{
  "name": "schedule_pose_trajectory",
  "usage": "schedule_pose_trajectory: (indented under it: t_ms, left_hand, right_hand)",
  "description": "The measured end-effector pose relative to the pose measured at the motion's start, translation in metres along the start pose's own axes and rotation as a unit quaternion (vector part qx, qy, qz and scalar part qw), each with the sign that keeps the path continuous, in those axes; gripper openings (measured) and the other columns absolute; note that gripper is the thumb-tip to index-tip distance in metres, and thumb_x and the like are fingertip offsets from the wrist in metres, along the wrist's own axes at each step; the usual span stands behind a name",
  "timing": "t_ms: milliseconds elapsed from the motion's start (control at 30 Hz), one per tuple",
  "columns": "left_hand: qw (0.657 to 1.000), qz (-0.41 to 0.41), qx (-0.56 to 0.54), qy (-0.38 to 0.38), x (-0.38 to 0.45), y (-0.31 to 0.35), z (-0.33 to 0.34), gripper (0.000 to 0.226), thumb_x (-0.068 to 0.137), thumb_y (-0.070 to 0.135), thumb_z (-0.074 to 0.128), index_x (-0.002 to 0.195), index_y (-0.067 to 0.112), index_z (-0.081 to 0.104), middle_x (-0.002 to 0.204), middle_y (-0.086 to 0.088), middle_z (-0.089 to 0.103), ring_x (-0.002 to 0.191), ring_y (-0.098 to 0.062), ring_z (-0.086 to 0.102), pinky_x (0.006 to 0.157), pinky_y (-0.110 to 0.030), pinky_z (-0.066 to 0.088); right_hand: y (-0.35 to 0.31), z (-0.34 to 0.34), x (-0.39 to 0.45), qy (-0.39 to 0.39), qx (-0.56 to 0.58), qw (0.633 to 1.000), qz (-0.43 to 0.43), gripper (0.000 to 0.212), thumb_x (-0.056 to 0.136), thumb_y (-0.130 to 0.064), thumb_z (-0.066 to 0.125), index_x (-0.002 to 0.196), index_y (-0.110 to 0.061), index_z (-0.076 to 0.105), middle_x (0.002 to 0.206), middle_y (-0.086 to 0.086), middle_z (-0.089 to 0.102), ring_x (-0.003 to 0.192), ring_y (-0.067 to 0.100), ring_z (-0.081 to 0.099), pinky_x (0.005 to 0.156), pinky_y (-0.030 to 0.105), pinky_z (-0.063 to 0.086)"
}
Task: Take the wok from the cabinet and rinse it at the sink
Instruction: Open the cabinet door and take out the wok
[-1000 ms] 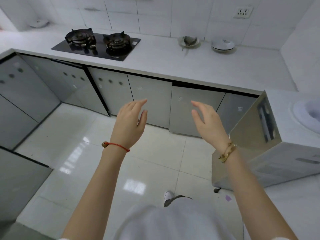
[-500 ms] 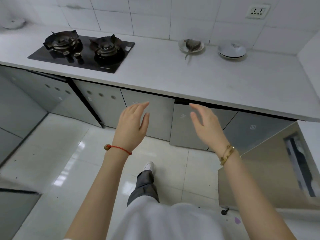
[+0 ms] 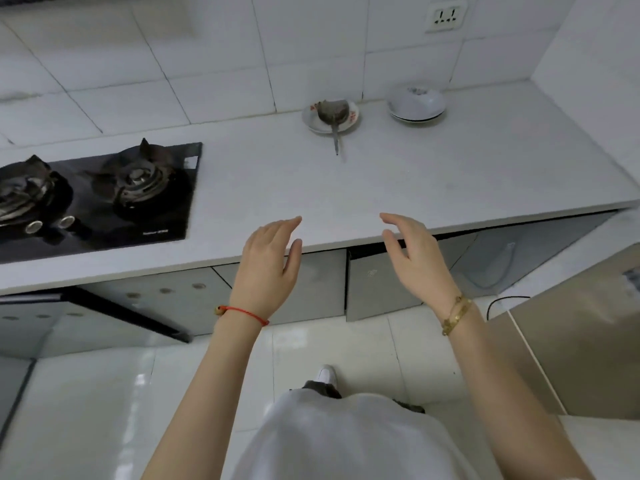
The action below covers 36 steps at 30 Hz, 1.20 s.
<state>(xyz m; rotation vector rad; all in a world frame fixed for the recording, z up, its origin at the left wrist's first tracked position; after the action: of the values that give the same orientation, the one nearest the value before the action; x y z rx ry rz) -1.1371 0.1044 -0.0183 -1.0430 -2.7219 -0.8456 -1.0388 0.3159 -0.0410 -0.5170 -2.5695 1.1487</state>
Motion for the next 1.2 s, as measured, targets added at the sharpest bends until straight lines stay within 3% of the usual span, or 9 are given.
schedule_pose_trajectory:
  t_ms: [267,400,600,733,933,1200]
  left_hand:
    - [0.998,0.037,-0.031,-0.04,0.029,-0.027,0.023,0.038,0.097,0.019,0.044,0.131,0.007,0.057,0.122,-0.009,0.065,0.114,-0.028,0.06,0.099,-0.046,0.047]
    - [0.996,0.047,-0.046,-0.066,0.017,-0.036,0.05,0.038,0.098,0.019,0.045,0.132,0.009,0.056,0.124,-0.009,0.065,0.118,-0.027,0.058,0.103,-0.045,0.045]
    - [0.992,0.06,-0.044,-0.104,-0.01,-0.061,0.112,0.04,0.098,0.027,0.041,0.133,0.013,0.054,0.12,-0.008,0.066,0.111,-0.028,0.06,0.096,-0.045,0.048]
    - [0.992,0.07,-0.043,-0.093,-0.021,-0.079,0.152,0.039,0.098,0.022,0.044,0.133,0.009,0.055,0.121,-0.01,0.066,0.113,-0.029,0.06,0.097,-0.044,0.048]
    - [0.992,0.081,-0.035,-0.086,-0.035,-0.118,0.236,0.039,0.1,0.022,0.044,0.136,0.01,0.052,0.127,-0.007,0.063,0.12,-0.027,0.056,0.101,-0.044,0.045]
    - [0.993,0.103,-0.041,-0.034,-0.044,-0.173,0.36,0.04,0.1,0.023,0.043,0.137,0.01,0.05,0.127,-0.007,0.063,0.118,-0.027,0.057,0.098,-0.045,0.047]
  right_hand:
    - [0.012,0.024,0.005,0.037,-0.028,0.998,0.053,0.037,0.103,-0.023,0.042,0.137,-0.012,0.052,0.136,0.001,0.055,0.131,0.015,0.044,0.102,0.013,0.029]
    - [0.031,0.036,-0.006,0.065,-0.034,0.996,0.051,0.036,0.102,-0.021,0.043,0.134,-0.01,0.054,0.131,0.003,0.059,0.126,0.016,0.048,0.106,0.025,0.036]
    - [0.082,0.076,-0.019,0.082,-0.05,0.993,0.072,0.036,0.103,-0.026,0.041,0.132,-0.012,0.056,0.129,-0.001,0.06,0.124,0.014,0.05,0.102,0.021,0.034]
    - [0.112,0.1,-0.015,0.103,-0.052,0.99,0.076,0.033,0.102,-0.024,0.042,0.127,-0.012,0.059,0.121,-0.001,0.064,0.116,0.015,0.054,0.094,0.019,0.035]
    - [0.167,0.147,-0.01,0.135,-0.04,0.988,0.06,0.029,0.1,-0.024,0.044,0.12,-0.014,0.062,0.111,-0.004,0.064,0.108,0.015,0.057,0.094,0.026,0.044]
    - [0.247,0.215,0.004,0.177,-0.039,0.983,-0.009,0.027,0.1,-0.024,0.046,0.117,-0.012,0.064,0.103,-0.006,0.062,0.102,0.016,0.059,0.092,0.029,0.047]
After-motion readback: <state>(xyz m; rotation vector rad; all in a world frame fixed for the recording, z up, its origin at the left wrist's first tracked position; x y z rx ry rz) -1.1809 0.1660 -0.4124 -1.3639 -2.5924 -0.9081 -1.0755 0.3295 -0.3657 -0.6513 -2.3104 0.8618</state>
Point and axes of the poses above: each hand's wrist, its own x-axis towards the middle knuckle, its own z-axis out of the palm, y = z × x, the point moved 5 cm from there along x, towards the middle knuckle
